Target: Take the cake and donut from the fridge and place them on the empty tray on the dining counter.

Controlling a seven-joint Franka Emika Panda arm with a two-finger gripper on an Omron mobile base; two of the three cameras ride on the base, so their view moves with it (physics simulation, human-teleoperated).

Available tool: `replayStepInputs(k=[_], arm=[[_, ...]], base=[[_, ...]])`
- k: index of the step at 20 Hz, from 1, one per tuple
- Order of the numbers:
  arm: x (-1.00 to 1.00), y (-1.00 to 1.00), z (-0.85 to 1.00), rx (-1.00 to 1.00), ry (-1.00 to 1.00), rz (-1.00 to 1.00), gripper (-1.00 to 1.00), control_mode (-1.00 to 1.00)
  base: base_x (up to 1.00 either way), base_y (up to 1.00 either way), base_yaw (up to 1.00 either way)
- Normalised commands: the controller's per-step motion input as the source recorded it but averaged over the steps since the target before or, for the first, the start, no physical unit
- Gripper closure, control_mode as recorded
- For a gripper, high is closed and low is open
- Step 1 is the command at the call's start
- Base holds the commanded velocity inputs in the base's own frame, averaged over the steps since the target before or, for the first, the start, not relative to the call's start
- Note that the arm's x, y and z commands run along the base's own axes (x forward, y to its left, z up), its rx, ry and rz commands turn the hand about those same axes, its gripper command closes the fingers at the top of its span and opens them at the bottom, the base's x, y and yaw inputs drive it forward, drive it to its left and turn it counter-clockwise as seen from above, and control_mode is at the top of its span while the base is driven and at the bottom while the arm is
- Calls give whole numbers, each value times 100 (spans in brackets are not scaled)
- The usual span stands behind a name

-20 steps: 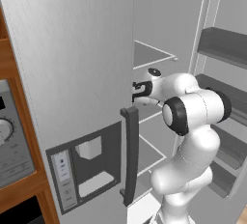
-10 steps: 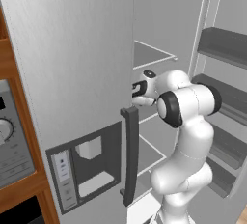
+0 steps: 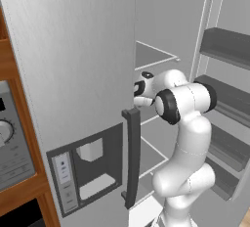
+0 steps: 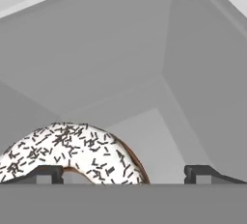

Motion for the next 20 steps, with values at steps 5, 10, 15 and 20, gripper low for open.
replayStepInputs(k=[5,10,15,20], arm=[[1,0,-34,6,4,0,-100,-100],[-7,0,-34,2,2,0,-100,-100],[-15,0,-8,0,0,0,-100,-100],[-16,0,-9,0,0,0,-100,-100]], base=[[0,0,0],[0,0,0],[0,0,0],[0,0,0]])
